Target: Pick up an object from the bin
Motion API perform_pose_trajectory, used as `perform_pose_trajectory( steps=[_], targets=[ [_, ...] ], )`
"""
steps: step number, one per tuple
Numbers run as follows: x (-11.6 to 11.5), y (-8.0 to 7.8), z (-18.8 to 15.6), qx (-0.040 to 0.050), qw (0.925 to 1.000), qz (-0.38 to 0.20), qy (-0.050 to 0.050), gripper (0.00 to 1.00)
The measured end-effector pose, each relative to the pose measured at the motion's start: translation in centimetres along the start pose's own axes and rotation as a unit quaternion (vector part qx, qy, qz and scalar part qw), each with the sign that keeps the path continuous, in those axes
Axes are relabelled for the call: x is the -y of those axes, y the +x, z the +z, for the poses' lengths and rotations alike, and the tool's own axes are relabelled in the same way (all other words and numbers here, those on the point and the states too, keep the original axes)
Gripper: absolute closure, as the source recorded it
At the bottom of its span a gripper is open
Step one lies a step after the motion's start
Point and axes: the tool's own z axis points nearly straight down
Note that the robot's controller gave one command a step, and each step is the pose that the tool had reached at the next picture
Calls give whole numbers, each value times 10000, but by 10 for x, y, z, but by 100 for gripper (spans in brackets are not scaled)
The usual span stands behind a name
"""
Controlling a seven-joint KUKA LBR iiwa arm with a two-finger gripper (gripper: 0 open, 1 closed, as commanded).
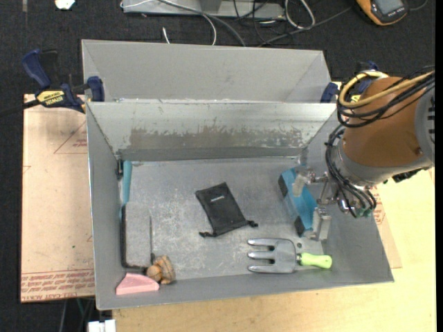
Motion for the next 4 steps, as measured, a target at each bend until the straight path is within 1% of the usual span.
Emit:
perform_pose_trajectory(
  steps=[1,2,3,4],
  targets=[
    [0,-2,-3,31,10000,-13,5,0],
    [-72,11,53,38,9975,-703,6,0],
    [-113,24,54,66,9903,-1389,18,0],
    [-142,9,62,40,9939,-1101,7,0]
  ],
)
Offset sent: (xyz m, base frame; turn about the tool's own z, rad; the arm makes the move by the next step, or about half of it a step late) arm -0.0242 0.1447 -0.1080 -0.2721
